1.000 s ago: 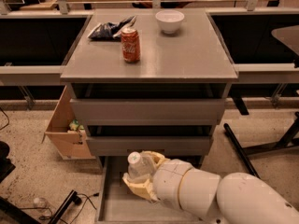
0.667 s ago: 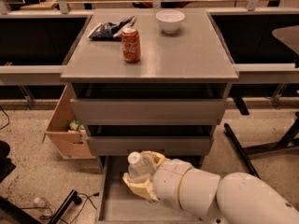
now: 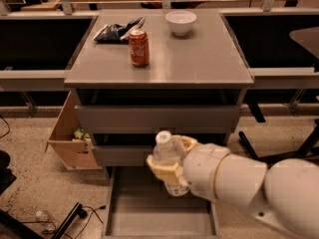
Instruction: Pick blue plastic bottle from bottom drawer and place on counter
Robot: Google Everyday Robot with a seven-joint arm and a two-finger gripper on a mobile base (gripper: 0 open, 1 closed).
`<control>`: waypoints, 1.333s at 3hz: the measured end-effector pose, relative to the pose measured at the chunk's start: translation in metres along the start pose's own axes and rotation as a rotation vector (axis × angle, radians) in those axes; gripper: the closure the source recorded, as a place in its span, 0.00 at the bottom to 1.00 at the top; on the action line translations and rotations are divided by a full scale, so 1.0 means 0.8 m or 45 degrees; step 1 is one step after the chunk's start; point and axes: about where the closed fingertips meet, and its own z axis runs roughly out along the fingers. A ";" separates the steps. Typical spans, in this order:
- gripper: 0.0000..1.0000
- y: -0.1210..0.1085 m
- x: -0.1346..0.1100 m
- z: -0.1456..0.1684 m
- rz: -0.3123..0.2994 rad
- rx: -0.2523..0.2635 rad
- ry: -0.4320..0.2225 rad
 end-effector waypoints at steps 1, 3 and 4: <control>1.00 -0.071 -0.073 -0.053 0.095 0.184 -0.070; 1.00 -0.230 -0.174 -0.112 0.235 0.519 -0.248; 1.00 -0.312 -0.200 -0.115 0.236 0.585 -0.320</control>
Offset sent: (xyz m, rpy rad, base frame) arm 0.1451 -0.1560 0.2002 0.2173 -0.1182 -0.4841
